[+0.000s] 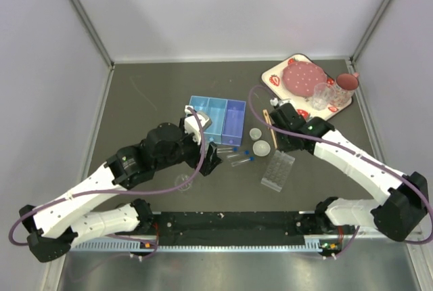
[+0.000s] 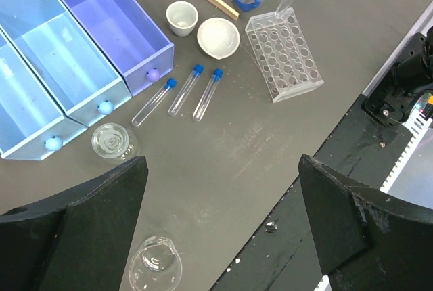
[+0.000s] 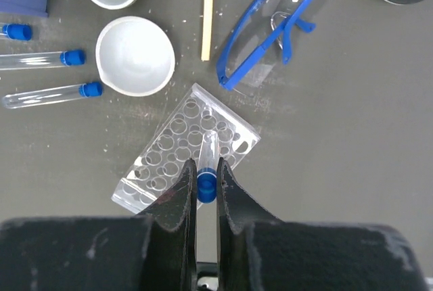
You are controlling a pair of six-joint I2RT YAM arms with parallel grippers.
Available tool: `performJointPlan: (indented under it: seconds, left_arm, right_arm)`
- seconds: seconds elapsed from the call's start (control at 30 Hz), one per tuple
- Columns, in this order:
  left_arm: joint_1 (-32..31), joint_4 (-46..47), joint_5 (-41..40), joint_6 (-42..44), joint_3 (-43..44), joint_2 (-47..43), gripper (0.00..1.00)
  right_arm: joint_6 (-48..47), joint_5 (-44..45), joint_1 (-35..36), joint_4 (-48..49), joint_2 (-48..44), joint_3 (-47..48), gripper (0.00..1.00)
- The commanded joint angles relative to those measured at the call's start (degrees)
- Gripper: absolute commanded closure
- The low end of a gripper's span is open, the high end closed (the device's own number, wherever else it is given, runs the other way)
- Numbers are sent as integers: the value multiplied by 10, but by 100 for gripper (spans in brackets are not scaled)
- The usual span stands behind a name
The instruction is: Organize the chemistry lab equipment
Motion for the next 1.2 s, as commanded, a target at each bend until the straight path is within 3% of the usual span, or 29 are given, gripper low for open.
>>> performJointPlan:
  seconds: [0.0,0.2,1.17]
  left_arm:
    - [1,28,2,-5,-8,-10,1]
    - [1,34,7,-5,-11,-11,1]
    - [1,43,8,-4,1,7,1]
  right_arm:
    - [19,-37,-11,61,-27,-23,100]
    - [19,-84,-22,104,-36,-54,100]
    - [-1,-92,-56,137,-23,-86,100]
